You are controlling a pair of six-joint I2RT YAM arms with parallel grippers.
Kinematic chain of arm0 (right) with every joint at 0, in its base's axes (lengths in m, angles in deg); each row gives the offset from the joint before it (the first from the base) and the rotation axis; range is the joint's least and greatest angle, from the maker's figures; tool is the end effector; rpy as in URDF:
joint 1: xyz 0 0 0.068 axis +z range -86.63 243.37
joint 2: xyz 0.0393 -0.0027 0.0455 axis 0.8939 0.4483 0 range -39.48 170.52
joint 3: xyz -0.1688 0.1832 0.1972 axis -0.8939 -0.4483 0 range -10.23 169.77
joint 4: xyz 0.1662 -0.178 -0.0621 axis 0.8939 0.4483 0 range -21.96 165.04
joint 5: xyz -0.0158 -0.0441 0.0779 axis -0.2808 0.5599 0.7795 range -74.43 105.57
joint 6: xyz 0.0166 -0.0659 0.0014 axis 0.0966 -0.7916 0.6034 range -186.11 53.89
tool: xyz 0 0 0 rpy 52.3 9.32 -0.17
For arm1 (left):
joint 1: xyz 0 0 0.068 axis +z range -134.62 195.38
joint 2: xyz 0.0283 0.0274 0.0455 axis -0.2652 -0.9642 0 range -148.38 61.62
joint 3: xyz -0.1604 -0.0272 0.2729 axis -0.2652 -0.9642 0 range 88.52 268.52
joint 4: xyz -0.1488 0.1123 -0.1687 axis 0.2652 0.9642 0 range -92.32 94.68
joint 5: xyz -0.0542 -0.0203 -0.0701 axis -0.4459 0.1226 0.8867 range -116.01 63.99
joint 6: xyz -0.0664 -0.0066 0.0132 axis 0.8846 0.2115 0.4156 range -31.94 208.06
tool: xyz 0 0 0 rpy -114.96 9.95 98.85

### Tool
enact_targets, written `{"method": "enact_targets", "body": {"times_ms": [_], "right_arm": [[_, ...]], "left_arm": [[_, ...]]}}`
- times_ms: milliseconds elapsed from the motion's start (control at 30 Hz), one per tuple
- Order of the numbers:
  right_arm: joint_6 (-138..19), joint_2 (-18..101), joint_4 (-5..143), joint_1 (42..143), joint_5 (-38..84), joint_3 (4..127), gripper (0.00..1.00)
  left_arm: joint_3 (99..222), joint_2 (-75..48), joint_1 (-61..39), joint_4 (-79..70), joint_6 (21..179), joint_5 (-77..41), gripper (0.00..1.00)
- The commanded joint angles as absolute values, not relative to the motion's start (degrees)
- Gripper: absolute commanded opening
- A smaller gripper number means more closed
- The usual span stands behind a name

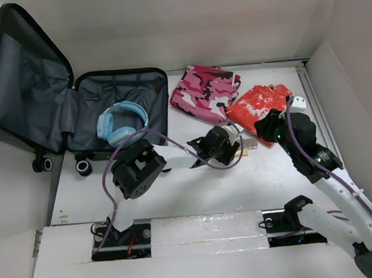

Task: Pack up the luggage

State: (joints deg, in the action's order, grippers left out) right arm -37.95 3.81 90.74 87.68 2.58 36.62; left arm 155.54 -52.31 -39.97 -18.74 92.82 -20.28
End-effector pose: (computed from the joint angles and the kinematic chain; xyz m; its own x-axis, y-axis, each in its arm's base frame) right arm 0.1367 0.0483 0.3588 -0.3616 0.3413 -0.8676 -0.0421 0.9237 0.3808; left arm 0.2572 -0.3817 0.2018 -0.3593 0.3749 -0.8546 0.8405 0.5279 -0.1218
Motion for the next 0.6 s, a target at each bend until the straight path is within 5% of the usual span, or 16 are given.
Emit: {"method": "enact_targets", "body": {"times_ms": [0, 67, 100, 167, 567], "right_arm": [[-38.86, 4.37, 88.87, 87.45, 3.27, 36.71, 0.38], [-38.86, 4.38, 88.87, 87.45, 3.88, 36.71, 0.38], [-38.86, 4.38, 88.87, 87.45, 3.88, 36.71, 0.38], [-38.86, 4.38, 88.35, 87.45, 3.88, 36.1, 0.38], [-39.92, 3.85, 88.34, 87.45, 5.2, 37.15, 0.38]], "left_arm": [[156.28, -52.9, -41.05, -16.56, 91.14, -21.0, 0.44], [155.76, -53.51, -41.05, -16.56, 91.14, -21.7, 0.32], [155.75, -53.52, -41.05, -16.56, 91.14, -22.32, 0.13], [155.75, -53.52, -41.05, -15.94, 91.14, -21.8, 0.0], [143.72, -29.83, -37.28, -17.61, 101.06, -22.75, 0.0]]}}
